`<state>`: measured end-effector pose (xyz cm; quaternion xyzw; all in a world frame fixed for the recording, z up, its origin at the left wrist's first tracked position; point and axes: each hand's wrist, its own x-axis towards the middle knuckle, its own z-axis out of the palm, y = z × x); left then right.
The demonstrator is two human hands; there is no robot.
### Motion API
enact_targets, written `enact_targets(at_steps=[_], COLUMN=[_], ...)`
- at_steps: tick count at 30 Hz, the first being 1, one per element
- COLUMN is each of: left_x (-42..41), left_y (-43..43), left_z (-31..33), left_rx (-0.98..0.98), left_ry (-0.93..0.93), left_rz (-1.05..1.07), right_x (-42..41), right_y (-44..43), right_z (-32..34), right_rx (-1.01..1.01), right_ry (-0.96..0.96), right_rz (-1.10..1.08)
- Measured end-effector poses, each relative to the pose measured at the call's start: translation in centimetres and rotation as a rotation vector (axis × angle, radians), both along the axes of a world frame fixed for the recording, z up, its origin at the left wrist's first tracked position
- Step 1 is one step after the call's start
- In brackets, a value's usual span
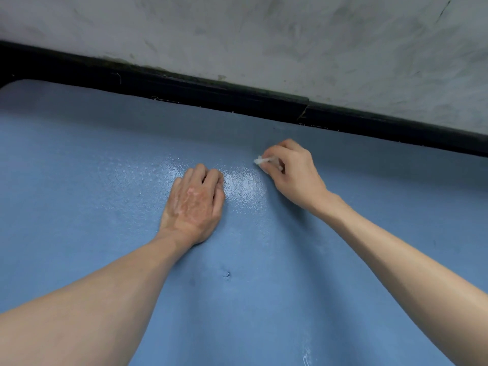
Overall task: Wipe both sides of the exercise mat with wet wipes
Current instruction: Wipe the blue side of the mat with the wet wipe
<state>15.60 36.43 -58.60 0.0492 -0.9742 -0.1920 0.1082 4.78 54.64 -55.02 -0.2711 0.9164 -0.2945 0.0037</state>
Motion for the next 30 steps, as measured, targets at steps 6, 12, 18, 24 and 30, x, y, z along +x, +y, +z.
enact_targets(at_steps=[6, 12, 18, 24, 30], left_x=[0.0, 0.0, 0.0, 0.1, 0.0], left_y=[0.0, 0.1, 0.0, -0.2, 0.0], left_z=[0.0, 0.1, -0.1, -0.2, -0.3], left_rx=[0.004, 0.003, 0.008, -0.004, -0.017], left_ry=[0.013, 0.006, 0.006, 0.004, 0.002], left_rz=[-0.003, -0.001, -0.004, 0.011, 0.004], right_x=[-0.1, -0.5, -7.9, -1.7, 2.3], right_y=[-0.6, -0.2, -2.1, -0.4, 2.2], right_z=[-0.6, -1.2, -1.6, -1.4, -0.4], right_rx=[0.168, 0.052, 0.298, 0.259, 0.281], right_ry=[0.087, 0.092, 0.087, 0.13, 0.138], right_rz=[-0.005, 0.017, -0.033, -0.036, 0.111])
